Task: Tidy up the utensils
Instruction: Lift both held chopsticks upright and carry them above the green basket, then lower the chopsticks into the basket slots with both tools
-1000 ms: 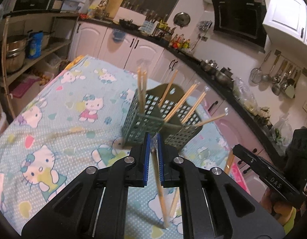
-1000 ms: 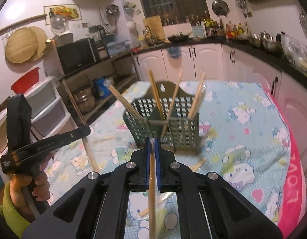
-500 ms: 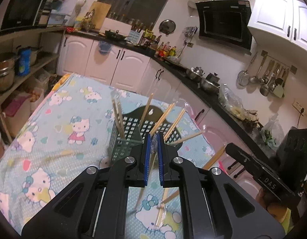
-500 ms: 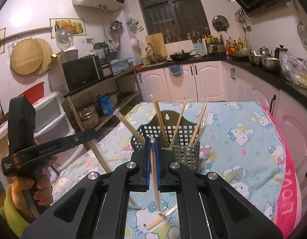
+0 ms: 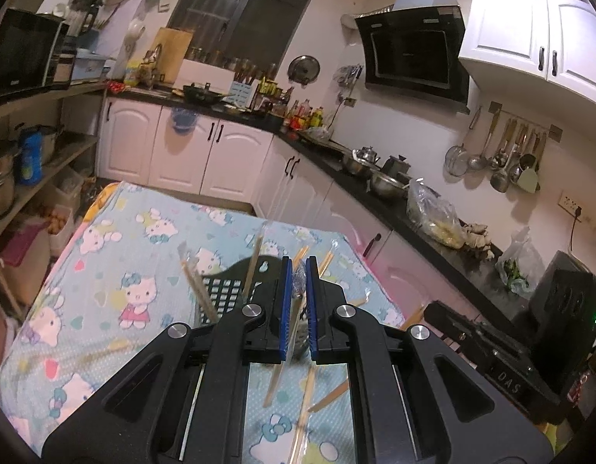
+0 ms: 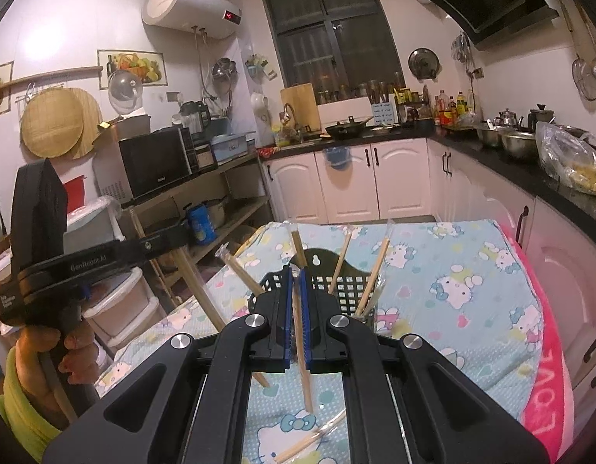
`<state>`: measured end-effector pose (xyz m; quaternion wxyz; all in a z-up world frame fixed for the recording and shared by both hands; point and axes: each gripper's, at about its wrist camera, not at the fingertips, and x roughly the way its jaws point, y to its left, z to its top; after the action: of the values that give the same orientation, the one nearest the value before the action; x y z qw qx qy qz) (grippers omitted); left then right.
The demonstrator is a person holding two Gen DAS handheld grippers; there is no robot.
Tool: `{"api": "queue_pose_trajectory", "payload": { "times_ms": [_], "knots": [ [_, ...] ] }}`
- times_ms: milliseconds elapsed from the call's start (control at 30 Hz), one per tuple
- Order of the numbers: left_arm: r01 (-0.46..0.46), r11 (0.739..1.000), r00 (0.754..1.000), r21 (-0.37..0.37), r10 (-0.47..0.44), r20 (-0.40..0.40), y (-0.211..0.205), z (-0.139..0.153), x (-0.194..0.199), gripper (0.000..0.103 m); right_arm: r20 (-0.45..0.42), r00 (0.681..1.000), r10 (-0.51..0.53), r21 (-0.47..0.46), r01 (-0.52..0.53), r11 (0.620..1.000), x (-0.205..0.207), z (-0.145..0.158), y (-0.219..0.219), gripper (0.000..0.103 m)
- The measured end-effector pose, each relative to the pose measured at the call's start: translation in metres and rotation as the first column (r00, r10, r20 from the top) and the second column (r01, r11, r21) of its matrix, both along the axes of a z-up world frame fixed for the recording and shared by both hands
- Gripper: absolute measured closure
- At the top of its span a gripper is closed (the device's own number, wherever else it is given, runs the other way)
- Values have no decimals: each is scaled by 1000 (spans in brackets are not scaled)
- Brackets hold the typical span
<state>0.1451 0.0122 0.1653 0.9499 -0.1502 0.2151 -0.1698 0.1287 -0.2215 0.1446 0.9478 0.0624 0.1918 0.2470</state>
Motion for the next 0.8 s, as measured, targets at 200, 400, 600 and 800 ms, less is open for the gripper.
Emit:
{"api": "queue_pose_trajectory", "payload": {
  "times_ms": [200,400,600,800],
  "knots": [
    [4,1000,999,10,-4,38,-6,17,7,101,21,1000,-9,9,9,1000,3,10,-3,99],
    [-17,1000,997,23,15,74,-8,33,18,101,45,999,-18,15,17,1000,10,21,-4,99],
    [-43,999,995,21,40,96,-3,44,29,101,67,997,-24,25,22,999,21,33,-1,99],
    [-89,996,988,29,84,130,3,53,37,101,101,995,-23,28,20,999,30,48,5,99]
  ]
}}
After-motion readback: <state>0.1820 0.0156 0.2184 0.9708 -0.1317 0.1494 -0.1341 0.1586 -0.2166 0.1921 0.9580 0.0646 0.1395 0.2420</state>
